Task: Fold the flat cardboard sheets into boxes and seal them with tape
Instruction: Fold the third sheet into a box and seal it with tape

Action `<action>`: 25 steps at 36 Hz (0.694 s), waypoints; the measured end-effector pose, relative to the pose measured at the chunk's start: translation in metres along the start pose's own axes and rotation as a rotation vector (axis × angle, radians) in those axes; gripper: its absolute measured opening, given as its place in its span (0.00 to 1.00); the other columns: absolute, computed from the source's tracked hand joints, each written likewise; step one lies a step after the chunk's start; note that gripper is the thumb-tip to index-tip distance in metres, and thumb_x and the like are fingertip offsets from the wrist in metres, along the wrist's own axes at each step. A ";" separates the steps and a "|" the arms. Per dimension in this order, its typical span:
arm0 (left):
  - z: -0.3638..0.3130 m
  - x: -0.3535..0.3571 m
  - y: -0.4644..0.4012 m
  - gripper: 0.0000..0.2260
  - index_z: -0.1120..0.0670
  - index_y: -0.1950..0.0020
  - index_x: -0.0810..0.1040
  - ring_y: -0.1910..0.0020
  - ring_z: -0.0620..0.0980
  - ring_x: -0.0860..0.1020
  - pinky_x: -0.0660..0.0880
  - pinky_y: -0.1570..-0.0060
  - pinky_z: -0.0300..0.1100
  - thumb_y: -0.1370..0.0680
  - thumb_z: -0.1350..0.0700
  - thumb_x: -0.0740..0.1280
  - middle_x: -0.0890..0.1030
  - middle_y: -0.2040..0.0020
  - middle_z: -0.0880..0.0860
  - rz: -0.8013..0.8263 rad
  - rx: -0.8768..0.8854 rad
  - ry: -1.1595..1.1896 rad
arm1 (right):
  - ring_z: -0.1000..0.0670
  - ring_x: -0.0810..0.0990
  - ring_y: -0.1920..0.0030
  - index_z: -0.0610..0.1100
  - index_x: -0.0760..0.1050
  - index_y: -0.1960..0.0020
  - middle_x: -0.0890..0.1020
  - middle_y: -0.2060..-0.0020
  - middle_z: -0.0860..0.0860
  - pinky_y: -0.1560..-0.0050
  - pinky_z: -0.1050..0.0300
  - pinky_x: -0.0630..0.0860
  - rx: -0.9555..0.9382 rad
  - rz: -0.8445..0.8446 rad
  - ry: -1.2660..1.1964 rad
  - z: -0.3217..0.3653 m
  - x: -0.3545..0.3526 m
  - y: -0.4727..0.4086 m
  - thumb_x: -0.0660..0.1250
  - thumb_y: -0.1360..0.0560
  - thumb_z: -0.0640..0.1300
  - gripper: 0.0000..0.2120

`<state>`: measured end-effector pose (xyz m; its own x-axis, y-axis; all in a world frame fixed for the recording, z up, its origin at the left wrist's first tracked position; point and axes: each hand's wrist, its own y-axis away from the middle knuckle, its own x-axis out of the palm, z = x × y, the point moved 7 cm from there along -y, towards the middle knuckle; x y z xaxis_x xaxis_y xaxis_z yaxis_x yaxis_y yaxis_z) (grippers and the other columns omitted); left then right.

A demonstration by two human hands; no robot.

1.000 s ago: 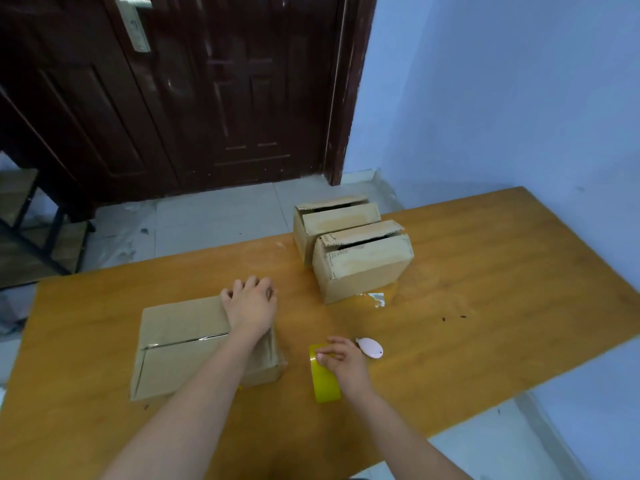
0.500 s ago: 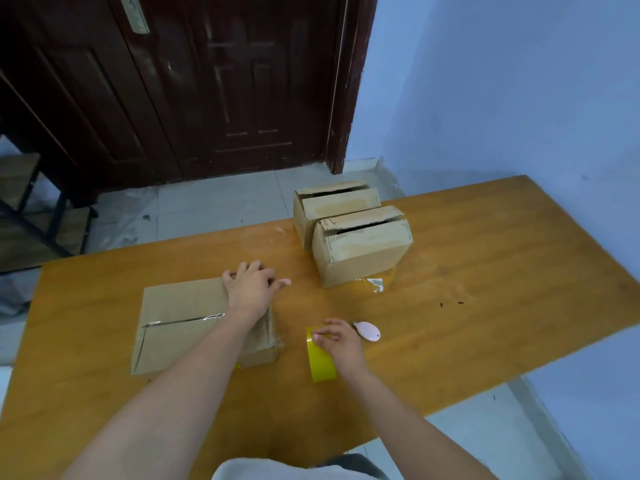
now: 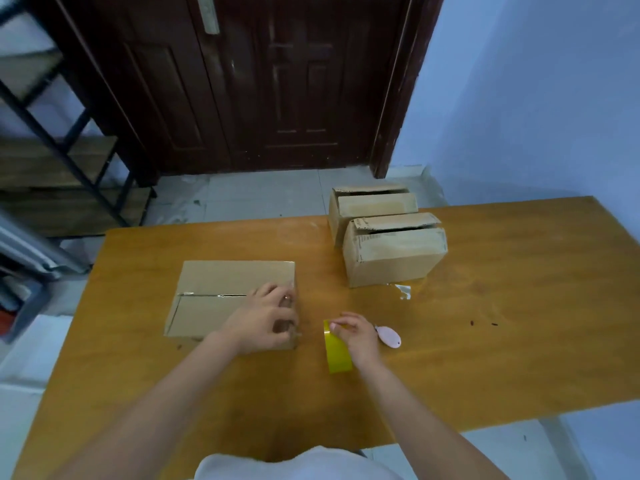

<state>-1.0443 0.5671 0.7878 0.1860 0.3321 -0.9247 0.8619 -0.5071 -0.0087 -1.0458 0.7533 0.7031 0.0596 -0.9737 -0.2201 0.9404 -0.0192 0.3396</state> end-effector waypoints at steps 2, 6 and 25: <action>-0.004 0.007 0.003 0.17 0.43 0.54 0.80 0.36 0.59 0.65 0.67 0.39 0.54 0.35 0.41 0.58 0.72 0.35 0.50 0.096 -0.002 -0.069 | 0.51 0.74 0.47 0.51 0.80 0.62 0.75 0.48 0.48 0.48 0.62 0.68 -0.010 0.000 0.015 0.000 0.001 -0.002 0.73 0.30 0.37 0.10; -0.008 0.015 0.008 0.10 0.45 0.58 0.80 0.39 0.61 0.68 0.75 0.46 0.55 0.33 0.43 0.62 0.75 0.38 0.51 0.038 0.043 -0.135 | 0.50 0.75 0.46 0.42 0.82 0.54 0.75 0.48 0.48 0.46 0.60 0.69 -0.006 0.035 0.039 -0.002 0.005 -0.005 0.72 0.29 0.37 0.04; -0.022 0.028 0.018 0.14 0.55 0.55 0.83 0.38 0.55 0.70 0.61 0.33 0.51 0.24 0.54 0.58 0.81 0.45 0.53 -0.420 -0.102 -0.209 | 0.52 0.73 0.46 0.39 0.83 0.51 0.75 0.47 0.49 0.59 0.82 0.64 0.020 0.011 0.090 -0.004 0.002 -0.005 0.71 0.28 0.39 0.07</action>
<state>-1.0135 0.5852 0.7702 -0.2780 0.3195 -0.9059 0.8858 -0.2795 -0.3704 -1.0495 0.7522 0.6972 0.1003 -0.9494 -0.2978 0.9328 -0.0144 0.3601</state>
